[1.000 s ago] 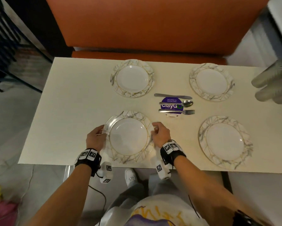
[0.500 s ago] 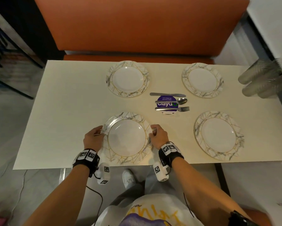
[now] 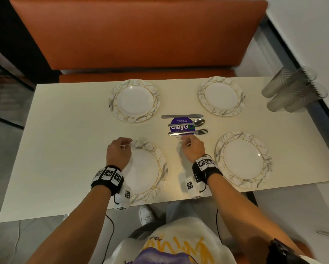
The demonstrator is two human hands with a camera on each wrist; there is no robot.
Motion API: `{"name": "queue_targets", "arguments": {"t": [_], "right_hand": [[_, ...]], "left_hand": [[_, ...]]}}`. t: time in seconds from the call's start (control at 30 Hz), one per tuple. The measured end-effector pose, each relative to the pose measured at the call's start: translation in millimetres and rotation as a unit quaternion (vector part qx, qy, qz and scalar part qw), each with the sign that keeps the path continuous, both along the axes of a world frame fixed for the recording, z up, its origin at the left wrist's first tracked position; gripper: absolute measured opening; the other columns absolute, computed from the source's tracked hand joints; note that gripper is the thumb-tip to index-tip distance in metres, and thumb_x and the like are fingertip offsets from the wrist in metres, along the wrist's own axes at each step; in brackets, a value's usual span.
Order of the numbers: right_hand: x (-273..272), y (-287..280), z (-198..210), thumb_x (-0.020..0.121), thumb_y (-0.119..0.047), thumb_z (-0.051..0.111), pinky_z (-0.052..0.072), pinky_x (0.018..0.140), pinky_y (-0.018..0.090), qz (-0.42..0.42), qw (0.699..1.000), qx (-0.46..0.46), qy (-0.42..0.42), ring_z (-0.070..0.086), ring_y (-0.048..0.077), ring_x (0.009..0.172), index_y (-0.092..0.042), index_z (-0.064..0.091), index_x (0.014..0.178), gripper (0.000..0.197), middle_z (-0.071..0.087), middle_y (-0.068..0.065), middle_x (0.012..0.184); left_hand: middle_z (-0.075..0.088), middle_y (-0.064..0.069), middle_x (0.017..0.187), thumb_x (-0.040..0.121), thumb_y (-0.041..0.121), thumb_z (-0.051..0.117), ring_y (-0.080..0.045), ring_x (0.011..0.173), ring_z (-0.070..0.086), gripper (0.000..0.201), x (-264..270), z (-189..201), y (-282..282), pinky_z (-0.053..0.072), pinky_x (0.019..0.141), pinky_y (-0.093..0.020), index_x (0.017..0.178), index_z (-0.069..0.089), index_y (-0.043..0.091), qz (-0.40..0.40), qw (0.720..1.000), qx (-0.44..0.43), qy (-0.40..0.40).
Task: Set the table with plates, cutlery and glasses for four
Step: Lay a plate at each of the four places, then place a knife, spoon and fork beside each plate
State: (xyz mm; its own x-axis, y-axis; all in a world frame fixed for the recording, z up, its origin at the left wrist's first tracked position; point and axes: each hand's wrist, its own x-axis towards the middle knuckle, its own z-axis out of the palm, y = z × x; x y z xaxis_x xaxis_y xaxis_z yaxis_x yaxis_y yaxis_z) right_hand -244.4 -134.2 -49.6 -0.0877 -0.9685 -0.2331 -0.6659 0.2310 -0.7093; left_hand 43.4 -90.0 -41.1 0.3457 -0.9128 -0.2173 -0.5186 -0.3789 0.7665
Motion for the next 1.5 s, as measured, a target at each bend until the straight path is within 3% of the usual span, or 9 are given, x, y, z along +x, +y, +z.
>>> {"name": "queue_targets", "arguments": {"t": [0.13, 0.23, 0.33, 0.4, 0.53, 0.67, 0.77, 0.97, 1.5], "right_hand": [[-27, -49, 7, 0.094, -0.007, 0.053, 0.052, 0.081, 0.026, 0.014, 0.999, -0.029, 0.025, 0.062, 0.017, 0.086, -0.011, 0.071, 0.107, 0.023, 0.072, 0.007, 0.103], [-46, -88, 6, 0.093, -0.007, 0.052, 0.048, 0.075, 0.023, 0.042, 0.997, -0.037, 0.060, 0.061, 0.017, 0.085, -0.011, 0.071, 0.104, 0.022, 0.070, 0.011, 0.105], [-63, -125, 4, 0.093, -0.012, 0.053, 0.048, 0.085, 0.032, 0.103, 0.984, -0.025, 0.142, 0.057, 0.026, 0.102, -0.011, 0.068, 0.109, 0.021, 0.066, 0.011, 0.109], [-67, -143, 3, 0.093, -0.017, 0.053, 0.046, 0.093, 0.039, 0.156, 0.966, -0.014, 0.204, 0.051, 0.028, 0.110, -0.014, 0.064, 0.116, 0.026, 0.063, 0.008, 0.114], [-75, -179, -4, 0.095, -0.025, 0.054, 0.044, 0.096, 0.042, 0.253, 0.934, -0.013, 0.252, 0.047, 0.029, 0.116, -0.017, 0.063, 0.127, 0.034, 0.058, 0.006, 0.124], [-77, -199, -10, 0.093, -0.022, 0.057, 0.045, 0.094, 0.042, 0.344, 0.889, -0.014, 0.303, 0.049, 0.026, 0.110, -0.017, 0.071, 0.112, 0.024, 0.059, 0.005, 0.115], [-77, -209, -11, 0.095, -0.021, 0.056, 0.044, 0.094, 0.040, 0.378, 0.875, -0.008, 0.304, 0.049, 0.024, 0.108, -0.020, 0.073, 0.108, 0.022, 0.058, 0.003, 0.110], [-75, -218, -15, 0.090, -0.012, 0.061, 0.042, 0.088, 0.036, 0.410, 0.862, -0.006, 0.297, 0.049, 0.023, 0.107, -0.014, 0.072, 0.105, 0.019, 0.057, 0.003, 0.110], [-79, -226, -10, 0.091, -0.011, 0.063, 0.045, 0.093, 0.037, 0.395, 0.888, 0.057, 0.229, 0.051, 0.023, 0.105, -0.015, 0.059, 0.106, 0.017, 0.062, 0.004, 0.107]], "left_hand": [[0.072, -0.001, 0.106, 0.098, 0.006, 0.056, -0.017, 0.091, 0.065, 0.024, -43, 8, -45, 0.053, 0.086, -0.030, 0.110, 0.076, 0.015, -0.029, 0.999, -0.005, 0.035], [0.072, 0.002, 0.106, 0.098, 0.005, 0.056, -0.014, 0.093, 0.063, 0.025, -76, 10, -81, 0.047, 0.088, -0.023, 0.110, 0.076, 0.015, -0.067, 0.998, -0.006, 0.023], [0.070, 0.003, 0.102, 0.096, 0.006, 0.058, -0.016, 0.092, 0.063, 0.023, -105, 4, -119, 0.045, 0.083, -0.021, 0.105, 0.074, 0.018, -0.106, 0.994, 0.006, 0.000], [0.069, -0.001, 0.106, 0.094, 0.008, 0.063, -0.019, 0.097, 0.064, 0.019, -120, -2, -138, 0.050, 0.086, -0.029, 0.105, 0.074, 0.019, -0.139, 0.990, 0.008, -0.027], [0.066, -0.008, 0.119, 0.091, 0.018, 0.070, -0.027, 0.110, 0.061, 0.028, -147, -13, -173, 0.051, 0.098, -0.045, 0.118, 0.074, 0.016, -0.201, 0.972, 0.001, -0.121], [0.066, -0.002, 0.124, 0.094, 0.027, 0.067, -0.026, 0.116, 0.056, 0.030, -167, -21, -197, 0.044, 0.103, -0.046, 0.123, 0.073, 0.026, -0.249, 0.943, 0.041, -0.218], [0.067, 0.001, 0.117, 0.094, 0.028, 0.069, -0.026, 0.115, 0.055, 0.026, -177, -24, -208, 0.040, 0.101, -0.044, 0.120, 0.074, 0.031, -0.263, 0.932, 0.081, -0.235], [0.067, -0.002, 0.101, 0.092, 0.019, 0.069, -0.027, 0.102, 0.057, 0.017, -184, -28, -216, 0.049, 0.089, -0.044, 0.104, 0.079, 0.027, -0.263, 0.934, 0.085, -0.224], [0.068, -0.006, 0.103, 0.091, 0.015, 0.072, -0.028, 0.098, 0.063, 0.017, -181, -21, -225, 0.055, 0.085, -0.046, 0.106, 0.076, 0.020, -0.279, 0.934, 0.134, -0.180]]}}
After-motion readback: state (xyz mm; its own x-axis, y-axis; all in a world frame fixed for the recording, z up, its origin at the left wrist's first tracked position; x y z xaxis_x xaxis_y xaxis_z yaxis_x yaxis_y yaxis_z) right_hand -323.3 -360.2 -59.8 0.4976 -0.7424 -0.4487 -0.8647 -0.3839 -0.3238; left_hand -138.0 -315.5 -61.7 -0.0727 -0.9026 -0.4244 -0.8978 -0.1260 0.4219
